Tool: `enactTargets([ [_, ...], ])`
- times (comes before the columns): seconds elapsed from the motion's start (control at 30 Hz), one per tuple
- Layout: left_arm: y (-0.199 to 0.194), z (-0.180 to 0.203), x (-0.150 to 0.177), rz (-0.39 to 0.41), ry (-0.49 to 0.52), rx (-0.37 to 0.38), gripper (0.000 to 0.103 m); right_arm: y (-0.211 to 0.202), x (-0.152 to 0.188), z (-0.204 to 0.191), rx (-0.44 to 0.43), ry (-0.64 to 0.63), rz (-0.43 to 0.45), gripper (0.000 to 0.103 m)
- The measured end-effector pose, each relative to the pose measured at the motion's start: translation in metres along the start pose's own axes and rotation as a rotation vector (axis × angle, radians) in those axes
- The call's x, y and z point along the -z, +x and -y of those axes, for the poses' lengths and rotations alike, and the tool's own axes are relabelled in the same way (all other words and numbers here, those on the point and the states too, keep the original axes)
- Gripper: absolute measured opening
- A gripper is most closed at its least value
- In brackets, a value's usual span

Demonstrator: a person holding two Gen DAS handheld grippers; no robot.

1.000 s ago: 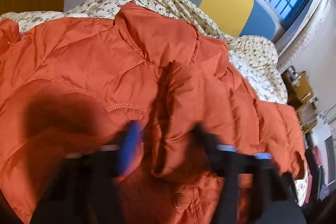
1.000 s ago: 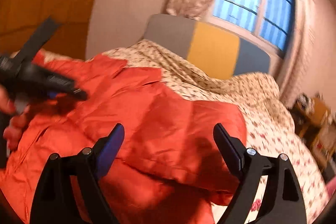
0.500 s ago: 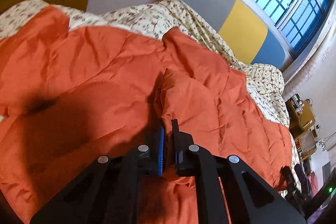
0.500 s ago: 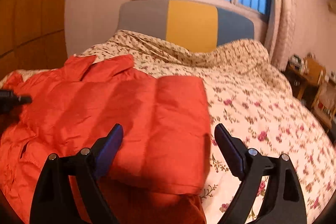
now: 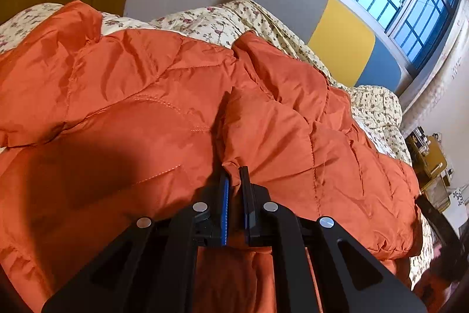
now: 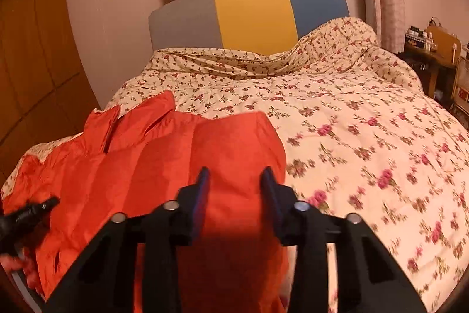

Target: Fold large clothes

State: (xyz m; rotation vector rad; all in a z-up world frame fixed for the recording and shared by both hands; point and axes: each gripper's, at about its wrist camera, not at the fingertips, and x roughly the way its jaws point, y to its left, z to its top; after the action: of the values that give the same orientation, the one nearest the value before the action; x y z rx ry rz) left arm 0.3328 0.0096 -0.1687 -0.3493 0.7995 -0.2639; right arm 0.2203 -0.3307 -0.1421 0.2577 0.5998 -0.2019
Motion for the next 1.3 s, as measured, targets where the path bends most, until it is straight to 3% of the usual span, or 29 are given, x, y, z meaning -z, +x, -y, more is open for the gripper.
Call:
enactTargets([
  [0.13, -0.004, -0.006, 0.002, 0.024, -0.036, 0.003, 0.007, 0.029, -0.007, -0.001, 0.013, -0.003, -0.069, 0.034],
  [0.47, 0.004, -0.009, 0.002, -0.012, -0.053, 0.018, 0.008, 0.075, 0.012, -0.003, 0.062, -0.022, -0.189, 0.035],
  [0.63, 0.006, -0.009, 0.002, -0.019, -0.055, 0.014, 0.010, 0.066, 0.011, 0.002, 0.049, -0.007, -0.184, 0.037],
  [0.73, 0.006, -0.009, 0.002, -0.020, -0.053, 0.012, 0.010, 0.032, 0.012, 0.000, 0.024, 0.008, -0.126, 0.046],
  [0.87, 0.006, -0.009, 0.002, -0.019, -0.053, 0.012, 0.010, -0.005, 0.026, -0.005, 0.027, -0.014, -0.109, 0.043],
  [1.07, 0.007, -0.008, 0.002, -0.019, -0.052, 0.015, 0.010, 0.014, 0.046, 0.000, 0.105, -0.016, -0.215, 0.050],
  [1.3, 0.009, -0.009, -0.002, -0.035, -0.053, 0.026, 0.014, 0.019, 0.053, -0.015, 0.192, -0.108, -0.204, 0.052],
])
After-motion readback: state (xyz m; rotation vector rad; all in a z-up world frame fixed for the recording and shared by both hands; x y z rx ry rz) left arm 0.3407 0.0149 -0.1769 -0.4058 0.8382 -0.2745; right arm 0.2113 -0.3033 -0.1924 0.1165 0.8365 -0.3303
